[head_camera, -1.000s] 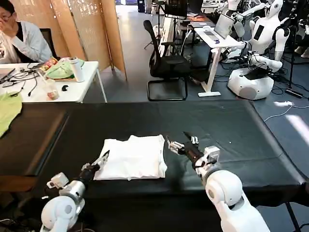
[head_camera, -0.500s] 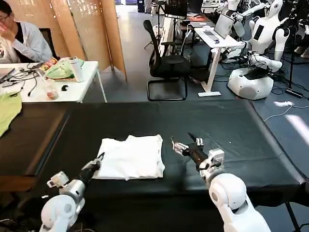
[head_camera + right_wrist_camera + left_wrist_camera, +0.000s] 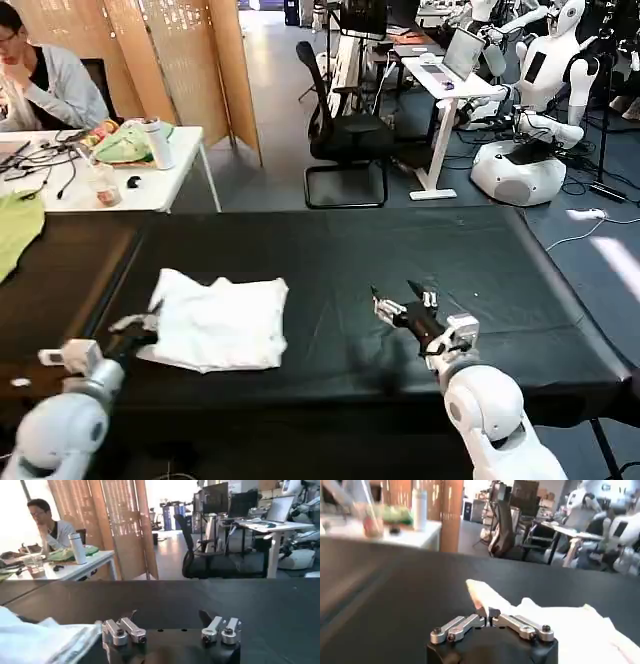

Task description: Fold and organize the clothes.

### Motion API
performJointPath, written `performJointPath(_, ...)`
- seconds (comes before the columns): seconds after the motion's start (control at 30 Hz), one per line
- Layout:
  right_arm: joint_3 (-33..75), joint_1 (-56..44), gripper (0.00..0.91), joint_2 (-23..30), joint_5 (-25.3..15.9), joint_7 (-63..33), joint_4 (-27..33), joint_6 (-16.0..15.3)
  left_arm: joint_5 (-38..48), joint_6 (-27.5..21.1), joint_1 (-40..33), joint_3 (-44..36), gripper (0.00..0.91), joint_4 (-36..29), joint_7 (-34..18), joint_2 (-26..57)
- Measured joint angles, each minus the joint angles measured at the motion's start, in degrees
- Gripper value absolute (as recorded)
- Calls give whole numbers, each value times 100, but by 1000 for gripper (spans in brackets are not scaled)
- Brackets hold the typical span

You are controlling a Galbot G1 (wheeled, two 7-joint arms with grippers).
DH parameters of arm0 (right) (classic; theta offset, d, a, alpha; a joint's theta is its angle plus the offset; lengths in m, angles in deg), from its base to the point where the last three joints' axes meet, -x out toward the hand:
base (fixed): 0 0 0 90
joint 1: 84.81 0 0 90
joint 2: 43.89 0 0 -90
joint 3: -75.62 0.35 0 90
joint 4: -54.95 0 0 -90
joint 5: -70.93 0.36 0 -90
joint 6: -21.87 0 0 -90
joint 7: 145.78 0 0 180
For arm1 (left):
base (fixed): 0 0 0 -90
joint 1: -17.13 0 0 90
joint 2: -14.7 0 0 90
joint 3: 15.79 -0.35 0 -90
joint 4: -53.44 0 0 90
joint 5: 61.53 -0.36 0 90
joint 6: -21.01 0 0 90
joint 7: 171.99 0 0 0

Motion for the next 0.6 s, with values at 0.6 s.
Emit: performJointPath(0.6,-152,-150,878,241,-257,5,-12,-2,-974,-117,277,163,0,-1087,-220,861)
